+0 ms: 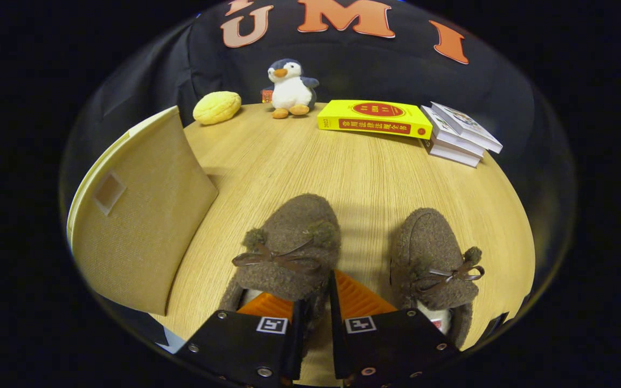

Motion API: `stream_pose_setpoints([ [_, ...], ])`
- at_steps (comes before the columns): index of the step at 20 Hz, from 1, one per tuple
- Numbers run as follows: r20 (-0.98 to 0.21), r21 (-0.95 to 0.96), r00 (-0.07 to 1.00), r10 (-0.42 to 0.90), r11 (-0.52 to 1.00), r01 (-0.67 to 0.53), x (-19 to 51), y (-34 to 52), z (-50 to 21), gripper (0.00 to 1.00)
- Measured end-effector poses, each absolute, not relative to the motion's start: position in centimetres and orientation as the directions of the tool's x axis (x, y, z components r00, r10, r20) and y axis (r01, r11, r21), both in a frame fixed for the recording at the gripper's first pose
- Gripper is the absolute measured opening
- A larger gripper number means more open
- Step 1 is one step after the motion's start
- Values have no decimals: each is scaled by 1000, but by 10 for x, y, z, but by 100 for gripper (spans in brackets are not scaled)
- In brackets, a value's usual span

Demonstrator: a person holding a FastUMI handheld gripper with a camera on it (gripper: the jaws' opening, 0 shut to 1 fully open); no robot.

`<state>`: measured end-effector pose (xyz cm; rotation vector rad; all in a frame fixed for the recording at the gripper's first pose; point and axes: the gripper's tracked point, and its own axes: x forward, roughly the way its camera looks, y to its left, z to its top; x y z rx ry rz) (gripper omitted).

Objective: Open the storage box then place both shoes into the box .Put the left shoe in first, then the right shoe, with the right side of both shoes facing outward in a uniform manner.

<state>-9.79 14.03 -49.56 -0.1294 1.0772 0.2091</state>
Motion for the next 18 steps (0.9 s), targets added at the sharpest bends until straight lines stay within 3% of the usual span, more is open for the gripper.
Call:
stream_pose_setpoints([
  [1,-887,13,450,108,978,-209,-97,142,-495,12],
  [3,-893,47,434,119,984,-174,-99,142,-491,4],
  [9,-872,112,459,168,983,-147,-96,159,-430,3],
  [18,-796,250,513,322,946,-206,-85,236,-294,3],
])
